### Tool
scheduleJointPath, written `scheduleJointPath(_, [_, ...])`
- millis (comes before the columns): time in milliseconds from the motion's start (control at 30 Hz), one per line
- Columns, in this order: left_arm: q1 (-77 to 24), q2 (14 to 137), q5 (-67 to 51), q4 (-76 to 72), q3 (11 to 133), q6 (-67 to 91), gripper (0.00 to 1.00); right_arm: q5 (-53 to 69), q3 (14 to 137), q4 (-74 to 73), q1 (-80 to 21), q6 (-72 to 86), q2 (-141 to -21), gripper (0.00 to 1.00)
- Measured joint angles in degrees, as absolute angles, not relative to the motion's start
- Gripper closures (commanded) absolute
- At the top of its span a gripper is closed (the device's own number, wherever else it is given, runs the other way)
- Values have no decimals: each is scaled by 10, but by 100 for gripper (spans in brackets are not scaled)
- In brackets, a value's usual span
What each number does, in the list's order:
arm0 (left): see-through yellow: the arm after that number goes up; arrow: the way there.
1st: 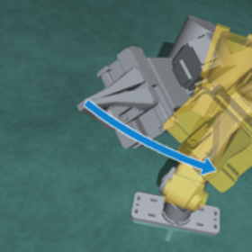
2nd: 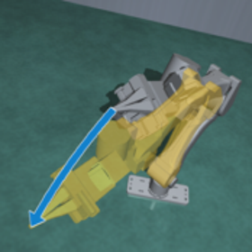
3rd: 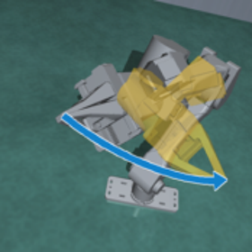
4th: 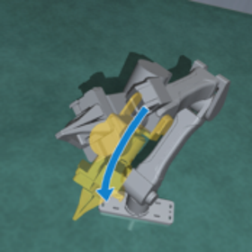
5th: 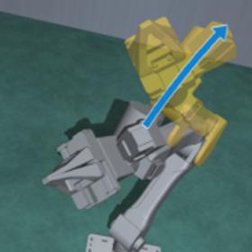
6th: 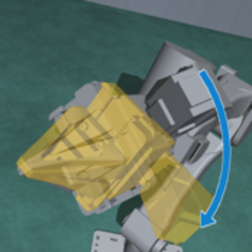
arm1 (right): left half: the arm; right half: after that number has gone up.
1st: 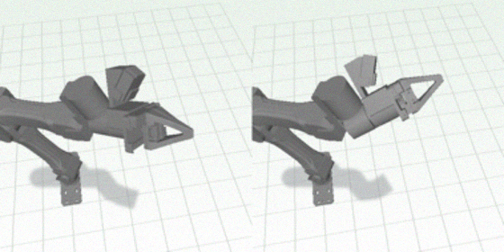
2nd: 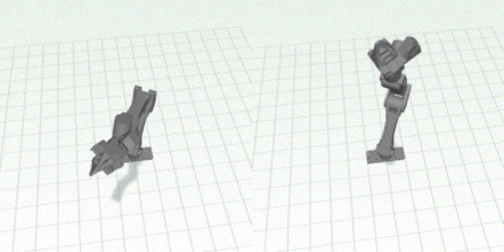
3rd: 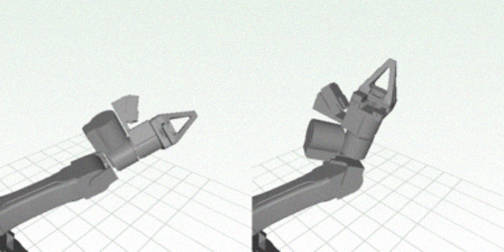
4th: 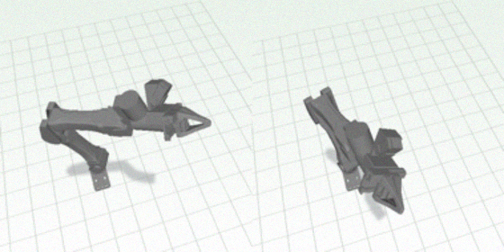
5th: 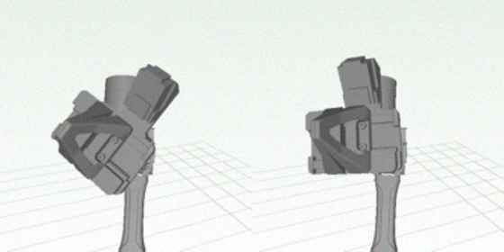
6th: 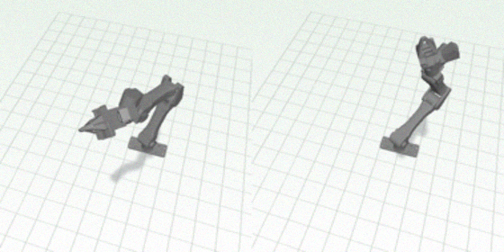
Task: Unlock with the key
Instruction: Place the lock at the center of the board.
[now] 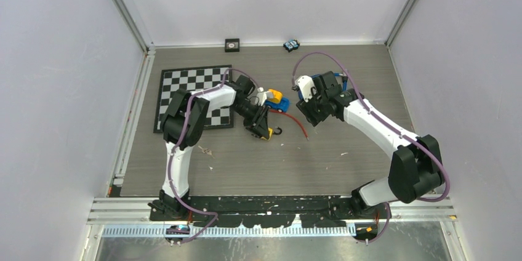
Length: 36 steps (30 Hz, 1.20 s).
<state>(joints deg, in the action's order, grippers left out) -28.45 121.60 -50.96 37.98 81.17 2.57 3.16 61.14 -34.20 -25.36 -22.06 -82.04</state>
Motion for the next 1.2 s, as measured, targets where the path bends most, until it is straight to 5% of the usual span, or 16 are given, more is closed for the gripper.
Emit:
scheduleJointPath(300, [-284, 1217, -479, 408, 833, 31, 43, 38, 601, -342, -246, -221, -810, 43])
scheduleJointPath(733, [-286, 1202, -418, 438, 856, 23, 29, 33, 601, -343, -245, -219, -794, 43])
scheduleJointPath(1200, [-363, 1007, -264, 359, 733, -134, 11, 28, 595, -358, -235, -208, -771, 43])
